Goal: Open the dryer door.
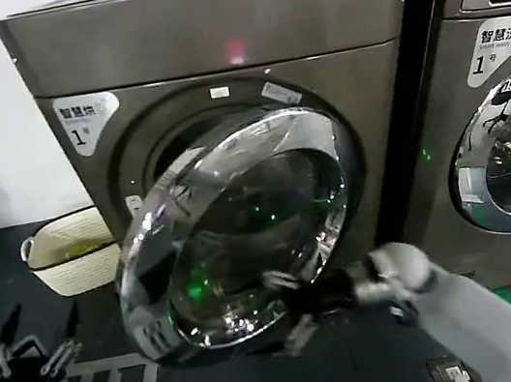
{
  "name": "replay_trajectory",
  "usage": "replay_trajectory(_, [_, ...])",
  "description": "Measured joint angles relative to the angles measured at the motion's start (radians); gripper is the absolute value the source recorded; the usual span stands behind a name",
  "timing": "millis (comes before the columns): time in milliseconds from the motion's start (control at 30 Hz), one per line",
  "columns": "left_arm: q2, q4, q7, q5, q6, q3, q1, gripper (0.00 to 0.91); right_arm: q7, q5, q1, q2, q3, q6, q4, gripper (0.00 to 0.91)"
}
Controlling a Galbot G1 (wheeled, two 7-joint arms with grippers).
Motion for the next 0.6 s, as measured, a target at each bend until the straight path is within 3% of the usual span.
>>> replay_trajectory(200, [0.087, 0.076, 0.002, -0.003, 0.006, 0.109, -0.116, 0.907, -0.073, 0.027, -0.430, 0.059, 0.446, 0.060, 0.157, 0.907])
replay_trajectory(367, [0.143, 0.153, 0.005, -0.012, 0.001, 0.228, -0.243, 0.907, -0.075, 0.054, -0.729, 0.197, 0.773, 0.186, 0.208, 0.907])
replay_trajectory(500, [0.180, 0.196, 0.026, -0.011, -0.009, 0.327, -0.338, 0.907, 0.060, -0.004, -0.828, 0.316, 0.959, 0.297, 0.200, 0.907])
replay_trajectory(600, [0.206, 0.198, 0.036, -0.006, -0.018, 0.410, -0.391, 0.907, 0.237, -0.089, -0.841, 0.398, 1.074, 0.334, 0.184, 0.907])
